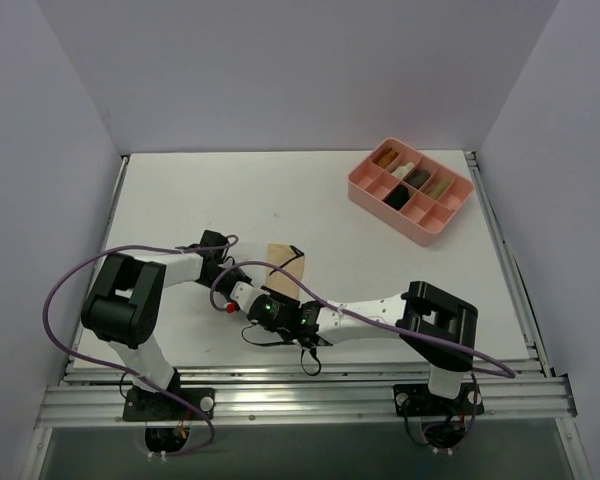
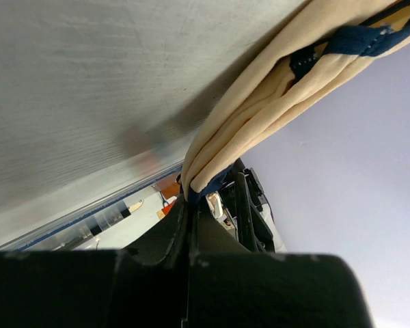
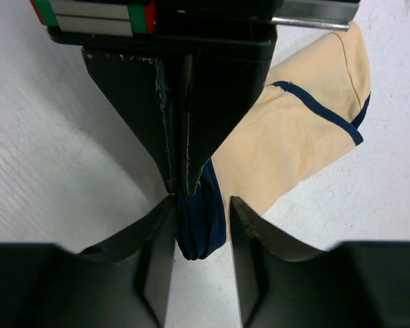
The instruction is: Roll the underwear
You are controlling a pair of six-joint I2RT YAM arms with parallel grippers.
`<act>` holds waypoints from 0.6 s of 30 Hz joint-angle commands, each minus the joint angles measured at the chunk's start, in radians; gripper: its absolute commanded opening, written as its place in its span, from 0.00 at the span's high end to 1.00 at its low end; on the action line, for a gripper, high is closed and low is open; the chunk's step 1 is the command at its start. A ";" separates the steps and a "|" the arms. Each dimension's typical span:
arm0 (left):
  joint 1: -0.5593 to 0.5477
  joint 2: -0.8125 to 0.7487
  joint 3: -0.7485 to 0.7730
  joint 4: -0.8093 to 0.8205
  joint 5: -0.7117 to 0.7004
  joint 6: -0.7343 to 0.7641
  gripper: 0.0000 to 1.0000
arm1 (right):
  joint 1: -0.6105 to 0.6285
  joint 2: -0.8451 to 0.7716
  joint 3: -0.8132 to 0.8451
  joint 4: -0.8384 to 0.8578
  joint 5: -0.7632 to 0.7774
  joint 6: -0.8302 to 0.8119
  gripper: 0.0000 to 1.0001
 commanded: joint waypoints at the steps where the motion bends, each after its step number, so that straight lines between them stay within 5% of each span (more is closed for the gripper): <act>1: 0.013 0.007 -0.010 0.028 0.034 -0.018 0.98 | 0.008 0.011 0.022 0.020 0.048 -0.012 0.71; 14: 0.028 0.014 -0.007 0.051 0.052 -0.040 0.98 | 0.011 0.034 0.010 0.030 0.019 -0.003 0.98; 17: 0.031 0.017 -0.010 0.054 0.058 -0.044 0.98 | 0.013 0.040 0.016 0.015 0.011 0.003 0.88; 18: 0.031 0.018 -0.010 0.054 0.061 -0.046 0.98 | 0.013 0.039 0.016 0.013 0.007 0.003 0.75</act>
